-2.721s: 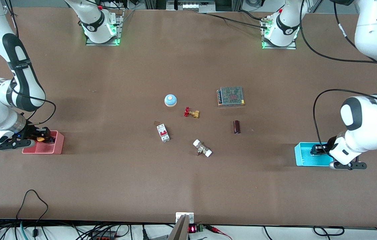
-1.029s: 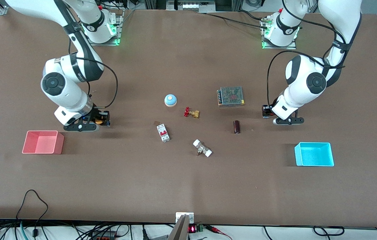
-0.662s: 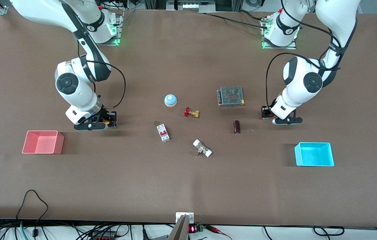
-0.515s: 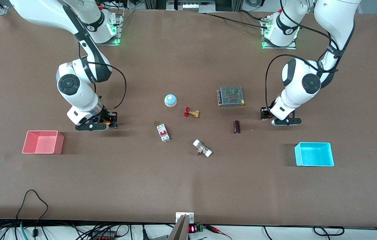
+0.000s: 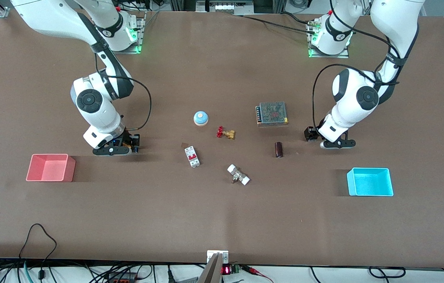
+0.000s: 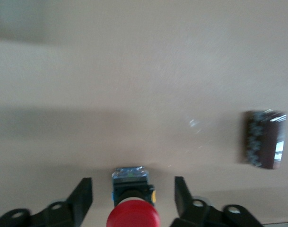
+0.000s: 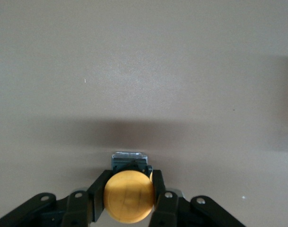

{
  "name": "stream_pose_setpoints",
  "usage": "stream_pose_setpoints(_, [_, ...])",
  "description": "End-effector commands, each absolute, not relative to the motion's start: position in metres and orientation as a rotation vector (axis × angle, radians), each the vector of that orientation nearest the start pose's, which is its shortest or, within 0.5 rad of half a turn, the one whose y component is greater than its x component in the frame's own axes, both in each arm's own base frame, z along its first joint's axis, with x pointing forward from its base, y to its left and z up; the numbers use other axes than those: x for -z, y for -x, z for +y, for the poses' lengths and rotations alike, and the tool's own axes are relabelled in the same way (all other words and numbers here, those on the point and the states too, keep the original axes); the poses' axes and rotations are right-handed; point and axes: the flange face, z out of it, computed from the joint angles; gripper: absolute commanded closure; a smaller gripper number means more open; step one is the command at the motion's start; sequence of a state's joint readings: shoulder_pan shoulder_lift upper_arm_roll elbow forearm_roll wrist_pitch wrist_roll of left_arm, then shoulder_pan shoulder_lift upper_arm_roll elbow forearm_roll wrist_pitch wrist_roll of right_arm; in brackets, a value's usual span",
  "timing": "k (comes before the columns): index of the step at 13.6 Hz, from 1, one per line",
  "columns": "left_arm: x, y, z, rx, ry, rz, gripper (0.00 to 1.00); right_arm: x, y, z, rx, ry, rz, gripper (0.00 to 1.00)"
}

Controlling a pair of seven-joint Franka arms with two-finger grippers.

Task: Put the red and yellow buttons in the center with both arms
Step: 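Lower the buttons onto the table center and open both grippers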

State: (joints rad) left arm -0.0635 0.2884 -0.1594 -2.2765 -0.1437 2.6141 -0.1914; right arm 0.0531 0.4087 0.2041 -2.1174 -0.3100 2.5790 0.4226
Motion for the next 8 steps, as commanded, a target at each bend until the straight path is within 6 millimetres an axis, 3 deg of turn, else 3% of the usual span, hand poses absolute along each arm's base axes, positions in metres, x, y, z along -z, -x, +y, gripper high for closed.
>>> stream_pose_setpoints(1, [-0.324, -0.544, -0.116, 0.090, 3.282, -0.144, 0.00, -0.222, -0.564, 0.150, 0.170, 3.210, -0.097, 0.41])
stream_pose_setpoints(2, [-0.349, -0.555, -0.111, 0.074, 3.283, -0.150, 0.00, -0.222, -0.565, 0.150, 0.172, 3.210, -0.094, 0.16])
stream_pose_setpoints(3, [-0.374, -0.568, -0.103, 0.050, 3.286, -0.165, 0.00, -0.224, -0.566, 0.150, 0.178, 3.210, -0.083, 0.13])
stream_pose_setpoints(4, [-0.399, -0.583, -0.082, 0.069, 3.287, -0.216, 0.00, -0.225, -0.567, 0.150, 0.180, 3.206, -0.072, 0.04])
stream_pose_setpoints(7, [-0.458, -0.608, -0.031, 0.146, 3.273, -0.228, 0.00, -0.246, -0.581, 0.148, 0.241, 3.194, -0.061, 0.00])
stream_pose_setpoints(8, [-0.466, -0.612, -0.025, 0.169, 3.269, -0.205, 0.00, -0.263, -0.587, 0.148, 0.268, 3.196, -0.054, 0.00])
